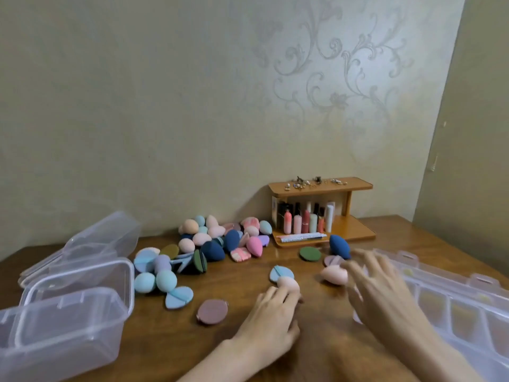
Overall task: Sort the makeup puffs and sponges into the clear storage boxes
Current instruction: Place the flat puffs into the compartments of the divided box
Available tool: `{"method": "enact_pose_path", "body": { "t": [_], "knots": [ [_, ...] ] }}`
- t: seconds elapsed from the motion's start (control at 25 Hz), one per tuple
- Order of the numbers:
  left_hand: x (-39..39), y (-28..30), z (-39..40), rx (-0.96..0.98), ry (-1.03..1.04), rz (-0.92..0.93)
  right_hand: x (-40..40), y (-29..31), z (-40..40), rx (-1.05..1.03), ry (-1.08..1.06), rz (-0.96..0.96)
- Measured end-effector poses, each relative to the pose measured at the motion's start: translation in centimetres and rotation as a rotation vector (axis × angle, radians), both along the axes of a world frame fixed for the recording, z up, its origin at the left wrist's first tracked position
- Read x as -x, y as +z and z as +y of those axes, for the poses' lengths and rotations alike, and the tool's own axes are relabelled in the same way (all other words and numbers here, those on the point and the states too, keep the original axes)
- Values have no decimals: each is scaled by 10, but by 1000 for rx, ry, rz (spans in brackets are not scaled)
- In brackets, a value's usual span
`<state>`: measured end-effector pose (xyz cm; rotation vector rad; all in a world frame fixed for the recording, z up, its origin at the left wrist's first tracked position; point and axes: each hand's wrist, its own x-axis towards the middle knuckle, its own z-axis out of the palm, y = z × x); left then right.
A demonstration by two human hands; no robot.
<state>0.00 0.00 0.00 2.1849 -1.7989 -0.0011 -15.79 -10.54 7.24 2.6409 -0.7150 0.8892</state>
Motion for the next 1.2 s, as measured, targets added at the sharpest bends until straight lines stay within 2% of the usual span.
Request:
{"method": "enact_pose_path", "body": {
  "t": [0.04, 0.08, 0.12, 0.24, 0.32, 0.44, 0.68, 0.76, 0.92, 1.0, 1.12, 1.2],
  "knots": [
    [10, -2, 5, 16, 7, -25, 5, -21, -16, 37, -143, 14],
    [15, -7, 9, 56, 28, -65, 19, -20, -14, -130, -218, 181],
    [23, -10, 16, 76, 48, -52, 28, -31, -16, -258, -248, 326],
    [33, -7, 31, 34, 136, -30, 37, -31, -23, -277, -216, 406],
    [28, -4, 45, 6, 211, -72, 36, -33, -22, -230, -196, 399],
    [14, -4, 69, -58, 357, -14, 35, -37, -15, -237, -106, 409],
    [1, -10, 85, -73, 369, 29, 2, -50, 30, -238, 210, 373],
    [-3, -12, 80, -5, 360, 65, -12, -44, 36, -235, 244, 405],
    [-11, -8, 62, 313, 396, 333, -34, -41, 36, -215, 331, 454],
    [-15, -5, 55, 423, 383, 399, -47, -40, 32, -229, 393, 484],
    [-30, -5, 54, 388, 418, 336, -68, -37, 23, -211, 420, 511],
    [-45, -10, 59, 265, 527, 229, -77, -36, 20, -218, 430, 521]
  ]
}}
